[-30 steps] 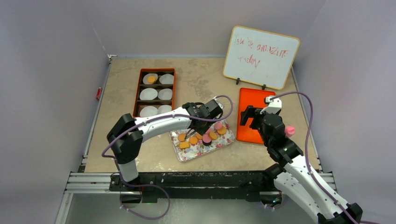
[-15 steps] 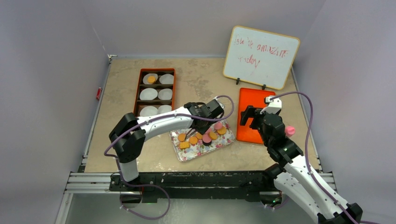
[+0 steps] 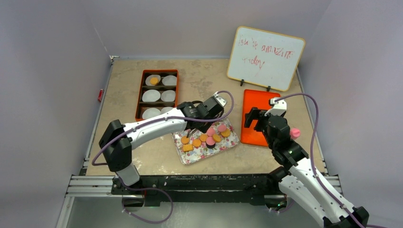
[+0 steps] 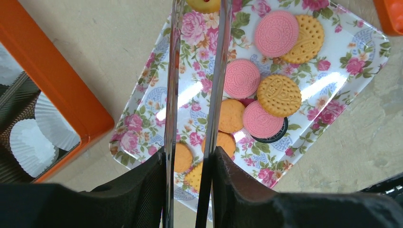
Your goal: Pack the cookies
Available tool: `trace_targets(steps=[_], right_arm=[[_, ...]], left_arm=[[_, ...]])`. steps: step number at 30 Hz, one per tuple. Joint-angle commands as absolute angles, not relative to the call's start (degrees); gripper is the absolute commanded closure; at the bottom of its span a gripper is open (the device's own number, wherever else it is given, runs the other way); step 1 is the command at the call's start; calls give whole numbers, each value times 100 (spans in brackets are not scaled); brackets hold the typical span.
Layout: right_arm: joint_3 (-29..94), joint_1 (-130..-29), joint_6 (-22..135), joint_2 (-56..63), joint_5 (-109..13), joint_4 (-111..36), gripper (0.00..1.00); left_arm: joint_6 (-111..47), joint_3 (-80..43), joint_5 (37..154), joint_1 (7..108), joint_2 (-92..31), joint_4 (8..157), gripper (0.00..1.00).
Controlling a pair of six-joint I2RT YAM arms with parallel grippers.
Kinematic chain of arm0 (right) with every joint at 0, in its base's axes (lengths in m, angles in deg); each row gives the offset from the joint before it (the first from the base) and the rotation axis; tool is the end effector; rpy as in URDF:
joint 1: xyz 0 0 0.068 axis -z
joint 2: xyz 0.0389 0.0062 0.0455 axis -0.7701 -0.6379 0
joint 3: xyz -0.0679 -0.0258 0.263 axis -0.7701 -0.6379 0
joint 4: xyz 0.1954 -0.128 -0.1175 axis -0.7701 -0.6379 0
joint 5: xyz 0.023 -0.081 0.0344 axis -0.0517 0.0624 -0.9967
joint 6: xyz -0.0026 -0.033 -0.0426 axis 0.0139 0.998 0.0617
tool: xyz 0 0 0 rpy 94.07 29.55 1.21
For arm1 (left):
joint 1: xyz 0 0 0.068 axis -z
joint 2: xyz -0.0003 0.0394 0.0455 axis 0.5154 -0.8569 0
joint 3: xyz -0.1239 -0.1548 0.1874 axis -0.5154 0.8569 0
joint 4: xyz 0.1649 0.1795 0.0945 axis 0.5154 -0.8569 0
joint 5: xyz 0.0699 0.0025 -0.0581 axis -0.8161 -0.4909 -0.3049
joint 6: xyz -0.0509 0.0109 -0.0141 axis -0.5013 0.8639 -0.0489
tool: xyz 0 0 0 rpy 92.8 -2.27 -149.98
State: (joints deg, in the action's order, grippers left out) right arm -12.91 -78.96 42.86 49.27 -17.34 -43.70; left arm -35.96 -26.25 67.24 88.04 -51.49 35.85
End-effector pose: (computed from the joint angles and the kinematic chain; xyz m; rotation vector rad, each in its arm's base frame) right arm 0.1465 0.0641 0.2829 0.1645 1.7630 0.2650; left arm 0.2028 -0.2902 0.2669 0.7878 2.4214 -0.0246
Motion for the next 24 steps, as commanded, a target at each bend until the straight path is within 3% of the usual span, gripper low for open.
trace_targets(steps=[1,24], right_arm=[[-1292,-7904,4269,4884,-1700,-4133,1],[-1379,-7904,4355,4954,-1696,-4075,1]], left_arm=[[-3592,-2607,6561,8708,-4735,3610,68],[-2573,-3065,6710,6286,-4212,3387,68]])
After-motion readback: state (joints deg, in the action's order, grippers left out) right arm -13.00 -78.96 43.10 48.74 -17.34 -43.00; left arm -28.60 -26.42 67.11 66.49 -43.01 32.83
